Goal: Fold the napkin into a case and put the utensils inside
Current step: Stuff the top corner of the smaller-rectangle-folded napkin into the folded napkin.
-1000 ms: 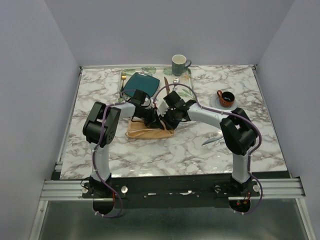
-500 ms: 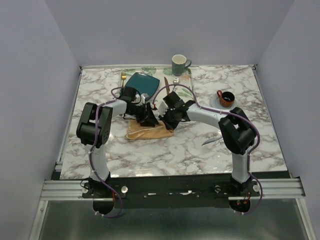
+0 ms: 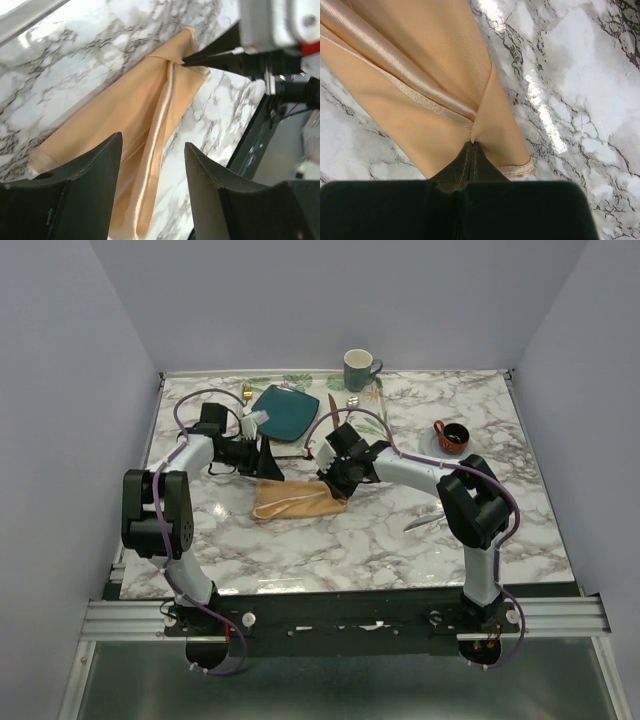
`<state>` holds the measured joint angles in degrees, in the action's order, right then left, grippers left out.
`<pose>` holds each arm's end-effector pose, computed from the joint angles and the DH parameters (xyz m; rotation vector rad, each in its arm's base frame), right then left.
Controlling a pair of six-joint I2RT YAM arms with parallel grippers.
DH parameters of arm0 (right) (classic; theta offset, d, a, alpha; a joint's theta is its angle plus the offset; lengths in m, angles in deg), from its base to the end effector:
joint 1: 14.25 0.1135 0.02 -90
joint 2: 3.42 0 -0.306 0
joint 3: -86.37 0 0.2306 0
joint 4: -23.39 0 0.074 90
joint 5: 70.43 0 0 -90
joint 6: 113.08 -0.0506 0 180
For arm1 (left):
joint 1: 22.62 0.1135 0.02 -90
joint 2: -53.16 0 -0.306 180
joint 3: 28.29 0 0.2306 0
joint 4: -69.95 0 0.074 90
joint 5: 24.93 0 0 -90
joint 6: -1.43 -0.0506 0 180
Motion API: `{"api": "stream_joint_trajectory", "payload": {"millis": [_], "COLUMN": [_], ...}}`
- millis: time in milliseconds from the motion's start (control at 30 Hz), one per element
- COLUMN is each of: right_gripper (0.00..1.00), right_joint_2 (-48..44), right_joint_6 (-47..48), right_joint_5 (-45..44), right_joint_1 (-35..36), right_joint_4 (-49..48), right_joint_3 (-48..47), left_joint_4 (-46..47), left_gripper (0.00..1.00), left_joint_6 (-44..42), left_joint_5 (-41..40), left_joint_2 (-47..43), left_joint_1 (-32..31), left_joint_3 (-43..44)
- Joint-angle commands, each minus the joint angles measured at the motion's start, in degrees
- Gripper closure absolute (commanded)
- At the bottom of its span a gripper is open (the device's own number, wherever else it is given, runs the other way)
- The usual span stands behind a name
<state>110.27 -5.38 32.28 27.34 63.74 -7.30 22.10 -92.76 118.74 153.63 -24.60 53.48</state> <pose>0.3072 0.2875 0.2075 -1.3777 2.2631 0.4335 0.3338 -0.0523 0.2451 0.3896 2.4383 -1.2323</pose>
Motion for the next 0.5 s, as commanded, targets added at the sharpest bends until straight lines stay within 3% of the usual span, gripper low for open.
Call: {"api": "stream_joint_trajectory", "payload": {"millis": [0,167,467], "right_gripper": [0.99,0.99,0.99], "right_joint_2": [1.2,1.2,1.1], "right_joint_6": [1.0,0.9,1.0], "right_joint_5": [-2.0,-1.6,-1.4], "right_joint_1": [0.3,0.3,0.3], "right_joint_4": [0.1,0.1,0.1], "right_joint_3": [1.2,1.1,0.6], "left_joint_4": [-1.5,0.8,4.0], "left_gripper": [0.38,0.39,0.39], "left_joint_6": [-14.3,-23.9,-32.7], "left_joint_5": [3.7,1.1,-8.7], "left_joint_2": [-3.0,-4.6,-6.0], "left_joint_1": [-3.1,-7.4,-12.3], "left_joint_3": [-2.6,-4.6,-7.7]}}
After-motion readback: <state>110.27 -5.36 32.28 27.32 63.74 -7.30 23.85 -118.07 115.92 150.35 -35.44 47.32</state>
